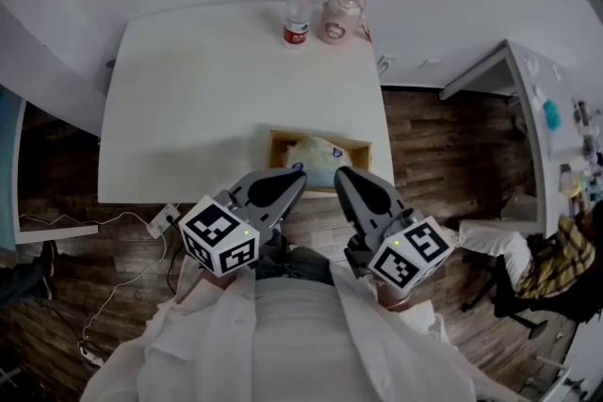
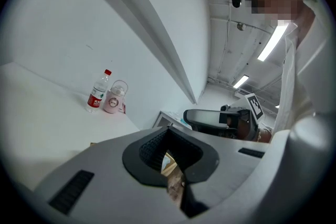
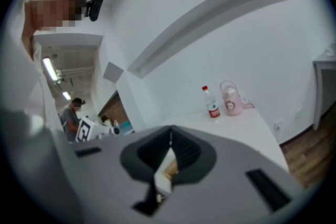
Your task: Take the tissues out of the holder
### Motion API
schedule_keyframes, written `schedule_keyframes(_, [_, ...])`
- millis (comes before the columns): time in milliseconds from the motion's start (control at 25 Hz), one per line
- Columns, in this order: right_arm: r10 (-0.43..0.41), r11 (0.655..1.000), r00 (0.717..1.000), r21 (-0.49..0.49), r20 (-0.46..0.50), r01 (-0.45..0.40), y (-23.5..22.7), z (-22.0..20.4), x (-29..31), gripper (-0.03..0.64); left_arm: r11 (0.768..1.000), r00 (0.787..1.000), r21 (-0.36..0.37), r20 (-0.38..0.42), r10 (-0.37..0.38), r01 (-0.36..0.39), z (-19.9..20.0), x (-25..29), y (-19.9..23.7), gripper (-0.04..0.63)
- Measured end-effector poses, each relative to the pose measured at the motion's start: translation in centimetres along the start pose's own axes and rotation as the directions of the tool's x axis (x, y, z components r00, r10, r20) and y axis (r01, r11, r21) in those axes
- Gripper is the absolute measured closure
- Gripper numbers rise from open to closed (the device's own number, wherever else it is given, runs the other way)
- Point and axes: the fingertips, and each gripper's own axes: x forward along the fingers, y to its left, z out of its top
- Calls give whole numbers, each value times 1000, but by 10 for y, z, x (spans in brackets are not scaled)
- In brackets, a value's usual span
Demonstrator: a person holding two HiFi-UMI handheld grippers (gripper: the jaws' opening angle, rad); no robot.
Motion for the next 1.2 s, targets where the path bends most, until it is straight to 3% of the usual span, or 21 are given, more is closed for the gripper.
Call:
schedule_keyframes(240, [-44, 998, 999, -44, 0, 44, -9, 2, 6, 606, 1000, 998, 7, -56, -26, 26, -8, 9, 12, 583])
schedule_keyframes(480, [-56, 997, 998, -51, -29, 55, -19, -4, 1, 606, 1000, 999, -5, -53, -5, 5, -7, 13, 15, 583])
schedule_keyframes(840, [-15, 999, 995, -42, -102, 11, -27, -15, 12, 606, 999, 998, -43, -66, 20, -23, -13, 21, 15, 583])
schedule_keyframes(1200, [17, 987, 971, -153, -237, -55, -39, -33, 16, 606, 996, 993, -47, -97, 67, -71, -24, 20, 22, 583])
